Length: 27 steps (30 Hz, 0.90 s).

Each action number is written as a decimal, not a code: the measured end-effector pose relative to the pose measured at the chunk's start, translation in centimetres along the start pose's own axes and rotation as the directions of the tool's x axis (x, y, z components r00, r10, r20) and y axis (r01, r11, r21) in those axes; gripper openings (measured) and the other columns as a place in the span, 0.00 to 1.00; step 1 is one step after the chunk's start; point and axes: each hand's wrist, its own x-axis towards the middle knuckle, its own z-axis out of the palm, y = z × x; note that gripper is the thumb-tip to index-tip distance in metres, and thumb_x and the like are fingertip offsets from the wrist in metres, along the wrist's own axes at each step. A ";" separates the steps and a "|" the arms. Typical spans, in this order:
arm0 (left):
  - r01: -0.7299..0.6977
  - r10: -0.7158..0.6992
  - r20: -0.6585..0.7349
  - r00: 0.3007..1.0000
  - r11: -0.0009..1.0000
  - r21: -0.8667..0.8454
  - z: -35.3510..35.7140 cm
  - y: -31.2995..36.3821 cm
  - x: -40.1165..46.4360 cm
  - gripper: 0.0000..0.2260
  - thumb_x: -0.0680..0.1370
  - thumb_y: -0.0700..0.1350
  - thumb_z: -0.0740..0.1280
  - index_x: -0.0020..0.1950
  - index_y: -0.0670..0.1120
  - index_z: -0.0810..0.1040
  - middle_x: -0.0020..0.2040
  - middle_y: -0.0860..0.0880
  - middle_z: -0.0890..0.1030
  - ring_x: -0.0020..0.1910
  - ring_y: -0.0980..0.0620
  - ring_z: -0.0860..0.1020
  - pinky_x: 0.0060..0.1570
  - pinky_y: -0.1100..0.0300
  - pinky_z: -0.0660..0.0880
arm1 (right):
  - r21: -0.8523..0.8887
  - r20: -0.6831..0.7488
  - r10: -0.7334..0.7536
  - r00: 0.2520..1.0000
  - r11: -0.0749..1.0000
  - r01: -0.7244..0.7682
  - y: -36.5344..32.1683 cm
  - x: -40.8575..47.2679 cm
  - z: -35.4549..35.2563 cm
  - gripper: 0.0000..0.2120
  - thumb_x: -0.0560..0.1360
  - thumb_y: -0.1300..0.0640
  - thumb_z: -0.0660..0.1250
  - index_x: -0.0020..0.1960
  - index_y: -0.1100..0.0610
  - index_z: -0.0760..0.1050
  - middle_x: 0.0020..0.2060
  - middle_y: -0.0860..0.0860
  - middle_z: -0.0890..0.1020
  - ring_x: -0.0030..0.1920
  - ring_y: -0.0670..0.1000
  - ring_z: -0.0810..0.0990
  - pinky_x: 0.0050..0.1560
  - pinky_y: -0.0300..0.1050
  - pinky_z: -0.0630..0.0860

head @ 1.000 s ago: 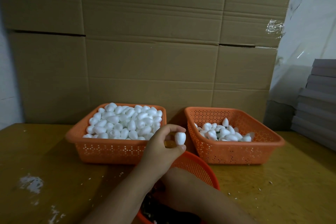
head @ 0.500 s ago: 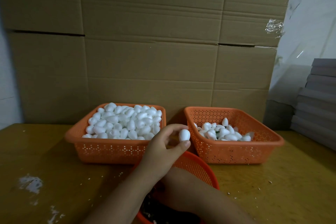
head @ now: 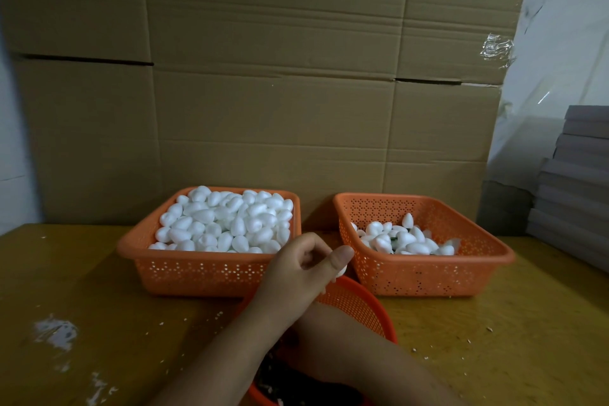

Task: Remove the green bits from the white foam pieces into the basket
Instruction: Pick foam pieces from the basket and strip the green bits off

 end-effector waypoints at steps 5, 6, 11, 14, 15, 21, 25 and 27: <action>0.082 -0.084 -0.029 0.996 0.995 -0.059 -0.1 0.4 0.0 0.25 0.69 0.65 0.64 0.38 0.41 0.77 0.28 0.51 0.77 0.26 0.58 0.73 0.31 0.67 0.71 | 0.080 -0.014 -0.059 0.998 0.995 0.060 -0.8 -0.7 -1.6 0.14 0.80 0.58 0.61 0.64 0.57 0.76 0.57 0.56 0.80 0.56 0.55 0.78 0.55 0.47 0.74; 0.096 -0.098 -0.032 0.995 0.993 -0.064 -0.1 0.4 0.0 0.25 0.70 0.64 0.63 0.39 0.40 0.77 0.28 0.50 0.77 0.26 0.58 0.73 0.31 0.67 0.71 | 0.089 0.001 -0.074 0.997 0.993 0.074 -0.8 -0.9 -1.8 0.13 0.79 0.58 0.61 0.63 0.57 0.76 0.57 0.55 0.80 0.55 0.55 0.78 0.56 0.48 0.75; 0.122 -0.128 -0.054 0.990 0.987 -0.105 -0.2 0.4 0.0 0.14 0.82 0.49 0.61 0.45 0.42 0.81 0.35 0.44 0.83 0.29 0.56 0.75 0.33 0.65 0.74 | 0.127 0.031 -0.059 0.998 0.990 0.055 -1.3 -1.1 -2.4 0.13 0.79 0.58 0.62 0.62 0.56 0.77 0.57 0.55 0.80 0.55 0.54 0.78 0.57 0.48 0.74; 0.152 -0.176 -0.096 0.980 0.964 -0.218 -0.4 0.3 0.2 0.13 0.83 0.41 0.57 0.46 0.43 0.81 0.37 0.43 0.85 0.29 0.54 0.76 0.30 0.64 0.74 | 0.119 -0.028 -0.073 0.997 0.990 0.075 -1.0 -1.2 -2.4 0.11 0.78 0.58 0.63 0.59 0.55 0.79 0.56 0.53 0.81 0.54 0.53 0.78 0.50 0.42 0.71; 0.161 -0.194 -0.112 0.975 0.953 -0.256 -0.5 0.4 0.2 0.14 0.83 0.40 0.57 0.46 0.44 0.81 0.38 0.43 0.85 0.28 0.54 0.76 0.29 0.64 0.73 | 0.116 -0.040 -0.063 0.997 0.991 0.067 -1.0 -1.2 -2.4 0.11 0.78 0.58 0.63 0.58 0.54 0.80 0.54 0.53 0.81 0.53 0.53 0.78 0.47 0.41 0.69; 0.214 -0.334 -0.244 0.911 0.885 -0.413 -1.2 0.7 1.0 0.23 0.84 0.48 0.56 0.34 0.44 0.82 0.29 0.46 0.79 0.24 0.55 0.72 0.25 0.64 0.69 | 0.251 -0.188 0.022 0.982 0.968 0.026 -0.6 -0.5 -3.1 0.12 0.73 0.62 0.65 0.48 0.50 0.83 0.46 0.47 0.85 0.47 0.46 0.80 0.52 0.45 0.75; 0.165 -0.333 -0.304 0.893 0.868 -0.468 -2.2 1.6 1.3 0.26 0.83 0.53 0.58 0.30 0.45 0.82 0.26 0.47 0.77 0.23 0.57 0.72 0.25 0.66 0.70 | 0.495 -0.324 0.185 0.928 0.869 0.000 -0.2 -0.4 -4.2 0.10 0.74 0.63 0.68 0.40 0.48 0.81 0.36 0.47 0.83 0.36 0.43 0.79 0.46 0.46 0.78; 0.116 -0.314 -0.312 0.897 0.846 -0.520 -2.3 2.1 1.3 0.20 0.83 0.53 0.59 0.41 0.43 0.82 0.31 0.47 0.81 0.25 0.57 0.74 0.26 0.65 0.73 | 0.648 -0.386 0.285 0.877 0.761 0.038 -0.1 -0.5 -5.0 0.10 0.75 0.64 0.69 0.40 0.50 0.79 0.34 0.51 0.83 0.31 0.44 0.78 0.40 0.46 0.79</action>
